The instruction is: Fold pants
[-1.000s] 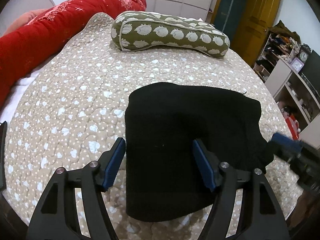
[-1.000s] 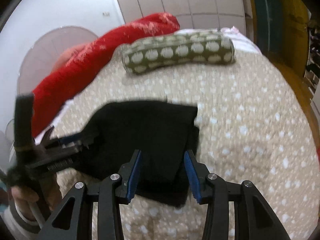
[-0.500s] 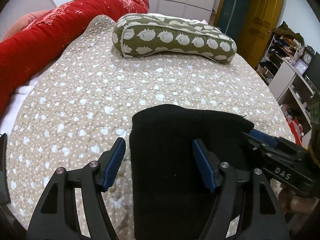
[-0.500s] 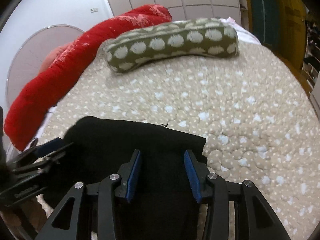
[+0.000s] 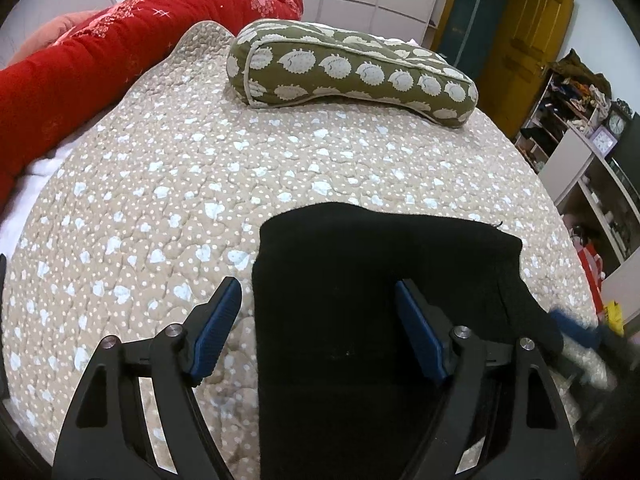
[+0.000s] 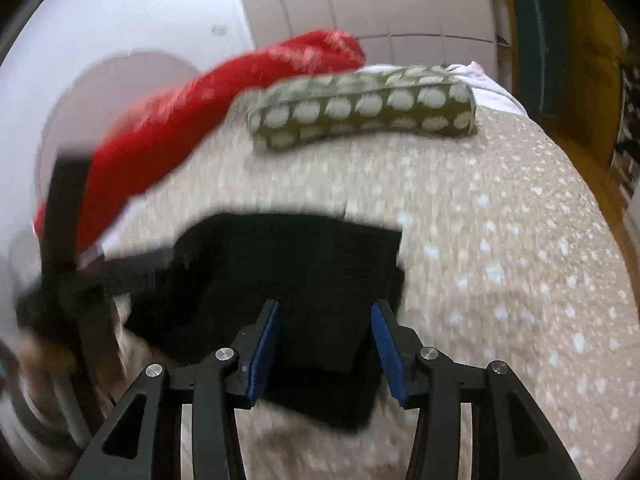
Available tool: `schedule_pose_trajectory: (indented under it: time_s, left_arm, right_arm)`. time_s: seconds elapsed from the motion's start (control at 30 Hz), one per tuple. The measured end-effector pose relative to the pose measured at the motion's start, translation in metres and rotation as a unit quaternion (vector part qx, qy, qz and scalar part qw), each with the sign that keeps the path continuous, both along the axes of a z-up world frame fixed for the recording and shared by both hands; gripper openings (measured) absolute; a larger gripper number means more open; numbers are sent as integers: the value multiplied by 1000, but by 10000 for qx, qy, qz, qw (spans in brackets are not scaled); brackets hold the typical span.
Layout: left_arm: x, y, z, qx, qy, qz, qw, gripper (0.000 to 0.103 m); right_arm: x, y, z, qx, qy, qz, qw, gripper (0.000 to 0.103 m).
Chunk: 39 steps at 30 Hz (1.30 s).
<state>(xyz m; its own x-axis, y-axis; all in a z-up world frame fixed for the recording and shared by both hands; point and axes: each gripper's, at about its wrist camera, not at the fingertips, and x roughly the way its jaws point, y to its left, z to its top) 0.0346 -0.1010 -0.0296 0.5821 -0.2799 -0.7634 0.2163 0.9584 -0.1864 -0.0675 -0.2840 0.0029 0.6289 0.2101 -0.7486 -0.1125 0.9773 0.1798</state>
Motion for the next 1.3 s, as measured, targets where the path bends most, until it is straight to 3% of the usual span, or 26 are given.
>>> schedule_pose_trajectory:
  time_s: [0.07,0.17,0.27,0.43,0.83,0.97,1.03,1.2,1.3]
  left_arm:
    - [-4,-1,1,-5,14,-49,10000,79]
    - [-13,-2,4,144,-41,-86,9999,79]
    - [-21,4,6,136,-50,-37,9999,79]
    - [-26,10,4,104,-5,18,9999,79]
    - [-38,14,4,76,11,27,10000,79]
    - [-42,16,4,68,27,27,10000,79]
    - [-43,17,4,67,37,24,10000,79]
    - [-48,36,11,-292,32,71,9995,79]
    - [-41,49,9,-683,203,147,9974,79]
  right_arm:
    - [-6,3,-15,-133,187,-47,9997,46]
    - [-16,-13,-10,412,121,-261,9987,46]
    - [-17,-26,-4,649,52,-435,9969,47]
    - [-4,-15,-17,422,246,-499,9976,47]
    - [-18,-6,-1,297,2,-495,9983,47]
    - [-18,7,-14,-231,73,-399,9989,48]
    - [-21,4,-15,-151,63,-416,9990,49]
    - [-23,-13,-6,375,86,-504,9980,50]
    - [-16,-24,-8,672,66,-666,9955,56]
